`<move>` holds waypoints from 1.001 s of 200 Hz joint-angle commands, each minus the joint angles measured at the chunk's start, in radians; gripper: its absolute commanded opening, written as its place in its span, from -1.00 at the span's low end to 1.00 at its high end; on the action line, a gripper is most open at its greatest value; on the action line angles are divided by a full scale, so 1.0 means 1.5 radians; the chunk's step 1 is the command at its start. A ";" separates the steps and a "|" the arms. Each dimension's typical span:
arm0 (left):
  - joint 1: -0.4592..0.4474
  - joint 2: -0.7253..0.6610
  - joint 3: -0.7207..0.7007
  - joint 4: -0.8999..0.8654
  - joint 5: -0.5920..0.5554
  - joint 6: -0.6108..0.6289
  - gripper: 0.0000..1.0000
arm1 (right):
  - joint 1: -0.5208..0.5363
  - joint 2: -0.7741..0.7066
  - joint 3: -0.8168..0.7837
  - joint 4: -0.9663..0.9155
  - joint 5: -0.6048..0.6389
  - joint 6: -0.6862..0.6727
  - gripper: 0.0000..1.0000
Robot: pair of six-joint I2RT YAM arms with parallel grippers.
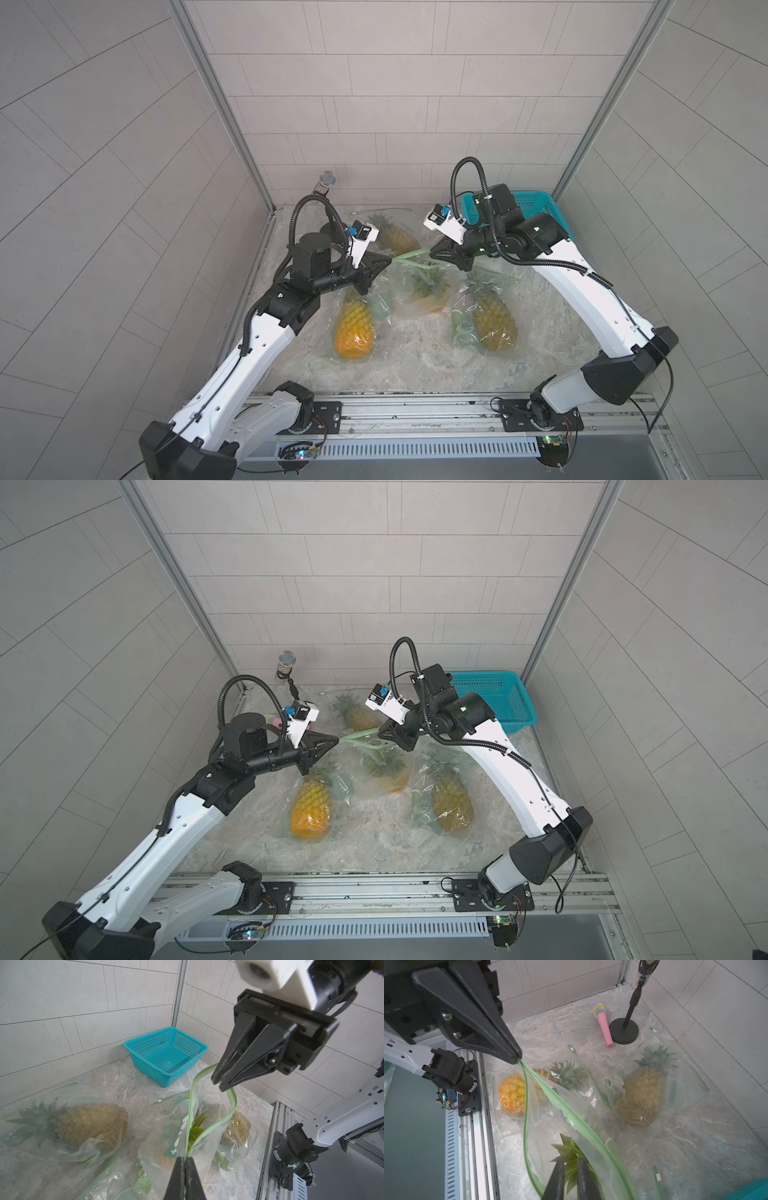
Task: Open the zip-top bag and take out the pineapple
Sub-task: Open the zipper of the food storage bag at the center of the board, then pick up the pineapple from the zipper food storage bag.
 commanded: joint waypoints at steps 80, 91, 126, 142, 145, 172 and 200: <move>0.002 -0.001 0.015 0.002 0.011 0.013 -1.00 | 0.036 0.076 0.039 -0.117 0.083 -0.045 -0.51; 0.003 -0.001 0.010 0.001 0.012 0.016 -1.00 | 0.037 0.079 0.034 -0.121 0.093 -0.048 -0.38; 0.002 0.004 -0.001 -0.006 0.013 0.028 -1.00 | 0.040 0.084 0.010 -0.108 0.109 -0.052 -0.03; 0.003 0.007 -0.007 -0.006 0.014 0.030 -1.00 | 0.043 0.084 -0.002 -0.090 0.115 -0.048 0.02; 0.003 0.008 -0.008 -0.006 0.014 0.030 -1.00 | 0.043 0.084 -0.004 -0.086 0.117 -0.048 0.02; 0.002 0.016 -0.017 -0.005 0.014 0.034 -1.00 | 0.048 0.087 -0.022 -0.054 0.128 -0.040 0.07; 0.002 0.021 -0.021 -0.005 0.011 0.036 -1.00 | 0.053 0.101 -0.027 -0.042 0.140 -0.034 0.07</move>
